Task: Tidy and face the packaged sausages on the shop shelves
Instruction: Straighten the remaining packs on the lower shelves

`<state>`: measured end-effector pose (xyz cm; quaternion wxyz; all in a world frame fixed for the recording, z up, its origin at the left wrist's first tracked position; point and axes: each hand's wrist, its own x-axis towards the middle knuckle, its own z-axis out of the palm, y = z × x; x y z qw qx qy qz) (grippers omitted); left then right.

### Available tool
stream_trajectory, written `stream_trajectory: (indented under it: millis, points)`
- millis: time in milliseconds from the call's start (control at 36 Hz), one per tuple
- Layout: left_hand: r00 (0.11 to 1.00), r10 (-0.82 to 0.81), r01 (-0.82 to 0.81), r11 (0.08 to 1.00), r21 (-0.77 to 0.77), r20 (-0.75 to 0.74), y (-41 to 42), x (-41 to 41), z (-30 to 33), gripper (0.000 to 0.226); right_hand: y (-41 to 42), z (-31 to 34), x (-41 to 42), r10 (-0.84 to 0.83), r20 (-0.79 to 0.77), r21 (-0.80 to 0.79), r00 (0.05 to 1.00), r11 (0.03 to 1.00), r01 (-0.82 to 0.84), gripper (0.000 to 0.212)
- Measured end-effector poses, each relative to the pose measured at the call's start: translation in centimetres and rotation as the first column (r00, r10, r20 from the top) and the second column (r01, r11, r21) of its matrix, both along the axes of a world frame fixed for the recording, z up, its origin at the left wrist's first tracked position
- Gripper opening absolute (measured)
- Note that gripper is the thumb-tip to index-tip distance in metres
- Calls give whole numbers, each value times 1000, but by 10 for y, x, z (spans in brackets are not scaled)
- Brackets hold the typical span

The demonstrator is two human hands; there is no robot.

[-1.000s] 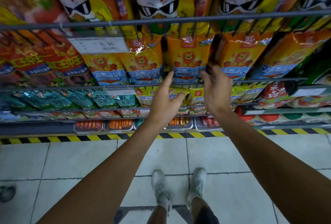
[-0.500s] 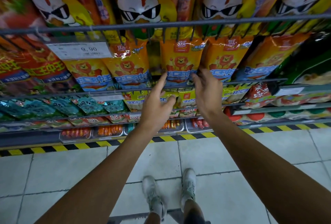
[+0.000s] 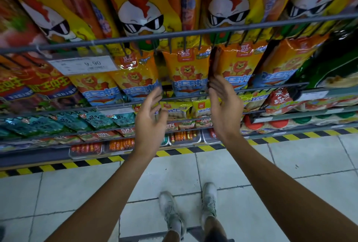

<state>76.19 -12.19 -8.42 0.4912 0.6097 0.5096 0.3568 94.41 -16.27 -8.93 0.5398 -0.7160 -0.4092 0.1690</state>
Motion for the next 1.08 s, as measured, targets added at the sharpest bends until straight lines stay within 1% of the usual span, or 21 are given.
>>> stream_trajectory:
  millis: [56, 111, 194, 250, 333, 417, 472, 556, 611, 694, 778, 889, 972, 1028, 1083]
  points:
    - [993, 116, -117, 991, 68, 12, -1, -15, -1, 52, -6, 1, -12, 19, 67, 107, 998, 994, -26, 36]
    - [977, 212, -214, 972, 96, 25, 2, -27, -4, 51, -5, 2, -25, 126, 99, 126, 987, 982, -138, 35]
    - [960, 280, -280, 958, 54, 15, 9, -39, -5, 54, 8, 1, -46, 317, 121, -2, 941, 948, -319, 41]
    - [964, 266, -266, 964, 8, -21, 15, -42, -4, 61, 21, -1, -58, 366, 147, -94, 919, 930, -355, 45]
    - [973, 226, -228, 973, -46, -43, 22, -44, -3, 71, 42, -4, -72, 343, 151, -180, 927, 932, -316, 49]
    - [983, 170, -175, 981, -83, -70, 29, -43, -4, 76, 60, -6, -81, 317, 133, -236, 939, 930, -281, 51]
    - [988, 154, -157, 982, -109, -31, 36, -42, -6, 76, 69, -7, -86, 321, 135, -264, 937, 923, -278, 49]
    - [984, 166, -159, 982, -98, 64, 43, -43, -10, 68, 77, -7, -88, 270, 141, -245, 953, 942, -230, 42]
    - [983, 165, -158, 984, -81, 84, 43, -44, -9, 65, 77, -8, -87, 225, 161, -211, 961, 959, -189, 39]
    - [987, 133, -129, 990, -49, 91, 40, -46, -9, 66, 73, -12, -86, 171, 187, -176, 967, 975, -138, 42]
    - [994, 85, -81, 995, -63, 64, 42, -46, -16, 66, 71, -16, -85, 164, 193, -207, 967, 971, -123, 44]
    - [999, 43, -45, 996, -70, -29, 43, -47, -20, 71, 73, -15, -84, 184, 238, -272, 954, 955, -116, 43]
    - [999, 11, -14, 997, -77, -40, 42, -52, -19, 73, 71, -14, -83, 186, 257, -287, 948, 952, -109, 43]
    - [999, 17, -21, 996, -87, -47, 40, -57, -15, 71, 66, -15, -84, 168, 250, -273, 953, 957, -97, 44]
    - [996, 61, -65, 995, -78, -59, 35, -64, -10, 66, 58, -16, -85, 153, 217, -248, 964, 964, -98, 48]
